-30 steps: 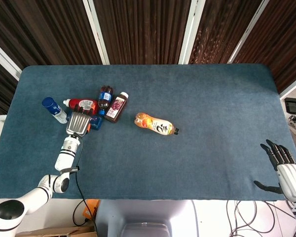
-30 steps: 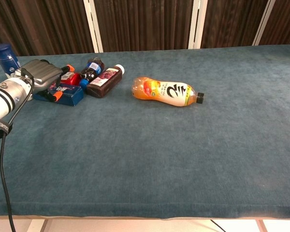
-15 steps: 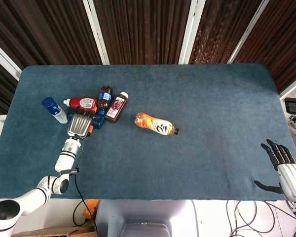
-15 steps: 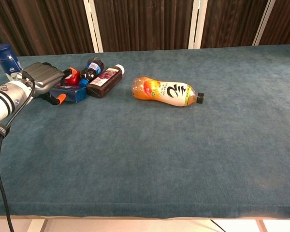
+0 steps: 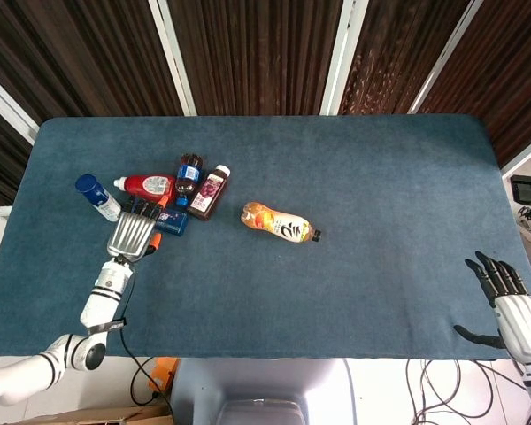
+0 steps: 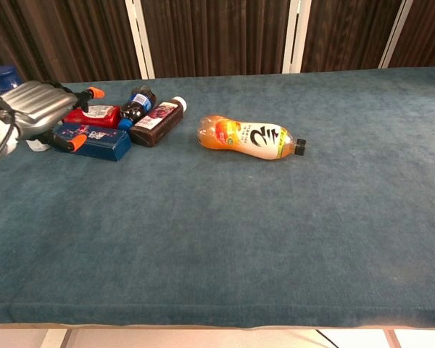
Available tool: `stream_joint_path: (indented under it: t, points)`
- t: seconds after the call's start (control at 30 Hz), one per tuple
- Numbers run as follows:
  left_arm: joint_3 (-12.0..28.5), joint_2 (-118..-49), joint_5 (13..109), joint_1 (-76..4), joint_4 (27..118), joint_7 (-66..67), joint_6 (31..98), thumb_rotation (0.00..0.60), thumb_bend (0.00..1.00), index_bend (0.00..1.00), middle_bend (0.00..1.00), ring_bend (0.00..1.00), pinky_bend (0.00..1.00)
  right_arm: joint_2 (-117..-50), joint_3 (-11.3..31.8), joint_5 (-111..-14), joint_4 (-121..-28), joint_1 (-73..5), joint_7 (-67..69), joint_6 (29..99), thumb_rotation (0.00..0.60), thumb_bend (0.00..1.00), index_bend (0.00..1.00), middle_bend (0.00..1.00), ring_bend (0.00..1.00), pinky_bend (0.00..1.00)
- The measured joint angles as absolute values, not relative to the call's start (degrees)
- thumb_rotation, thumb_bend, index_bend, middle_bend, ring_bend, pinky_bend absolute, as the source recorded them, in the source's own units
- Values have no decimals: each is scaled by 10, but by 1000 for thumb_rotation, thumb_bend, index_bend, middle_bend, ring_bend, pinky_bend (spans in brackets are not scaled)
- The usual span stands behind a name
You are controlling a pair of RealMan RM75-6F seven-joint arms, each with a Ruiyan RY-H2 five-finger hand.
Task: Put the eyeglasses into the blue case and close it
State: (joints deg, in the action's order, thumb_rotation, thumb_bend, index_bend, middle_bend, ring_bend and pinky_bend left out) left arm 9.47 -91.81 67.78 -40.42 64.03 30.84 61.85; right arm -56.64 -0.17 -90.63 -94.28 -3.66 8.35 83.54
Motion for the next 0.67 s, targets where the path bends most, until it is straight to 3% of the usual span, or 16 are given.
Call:
stream_joint_path:
  t: [0.2,0.33,0.47,0.67]
  points:
    - [44,-818,708,-288,825,278,747,458,376,7,6,0,50,-572,-2,-901,-946,-41,60,821,600,66,0,0,0,0]
    - [-3,-748,715,-180,921,240,834,502,344,0,0,0,30,-580,-3,-897,-952,-46,29,809,600,66,0,0,0,0]
    - [-30,-714,731,-112,940,165,898,591,337,0,1,0,32,-591,-2,-891,-960,-48,-3,804,600,66,0,0,0,0]
    - [-45,-679,759,-74,927,89,903,594,335,0,2,0,37,-605,0,-880,-967,-51,-36,797,600,66,0,0,0,0]
